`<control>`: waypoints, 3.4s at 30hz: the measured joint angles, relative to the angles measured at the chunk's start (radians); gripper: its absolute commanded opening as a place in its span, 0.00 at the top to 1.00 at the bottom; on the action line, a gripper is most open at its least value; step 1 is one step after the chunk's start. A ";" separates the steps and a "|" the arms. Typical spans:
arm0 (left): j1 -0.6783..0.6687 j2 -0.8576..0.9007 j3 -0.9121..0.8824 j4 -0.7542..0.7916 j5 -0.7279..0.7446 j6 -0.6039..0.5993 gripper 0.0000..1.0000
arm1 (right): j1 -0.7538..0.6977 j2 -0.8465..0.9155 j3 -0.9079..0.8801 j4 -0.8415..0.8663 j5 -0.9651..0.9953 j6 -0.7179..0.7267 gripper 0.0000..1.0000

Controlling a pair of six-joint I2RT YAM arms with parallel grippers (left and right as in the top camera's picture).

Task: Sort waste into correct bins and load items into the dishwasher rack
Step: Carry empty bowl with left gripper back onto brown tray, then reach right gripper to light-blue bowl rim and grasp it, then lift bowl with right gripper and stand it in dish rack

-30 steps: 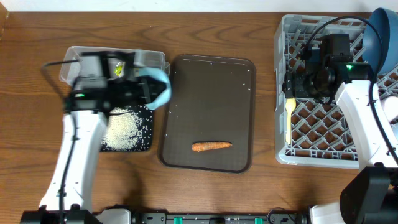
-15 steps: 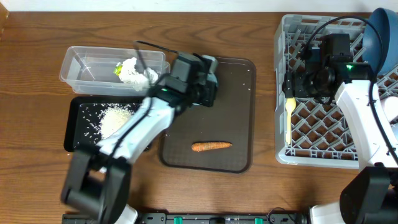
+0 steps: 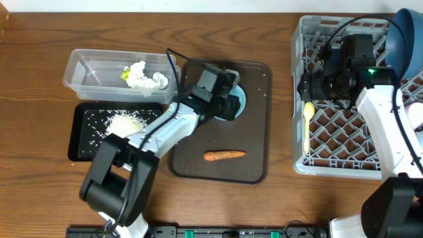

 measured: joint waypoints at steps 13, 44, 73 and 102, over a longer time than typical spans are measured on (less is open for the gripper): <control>0.314 -0.378 0.002 -0.409 -0.013 0.000 0.48 | 0.154 0.000 -0.006 0.201 -0.076 0.011 0.15; 0.431 -0.399 0.002 -0.548 -0.016 0.000 0.47 | 0.364 0.415 -0.032 0.517 -0.041 0.211 0.67; 0.431 -0.399 0.002 -0.548 -0.015 0.000 0.46 | 0.354 0.359 -0.032 0.484 0.077 0.222 0.99; 0.431 -0.399 0.002 -0.545 -0.015 0.000 0.42 | -0.049 0.130 -0.031 0.704 1.261 -0.535 0.99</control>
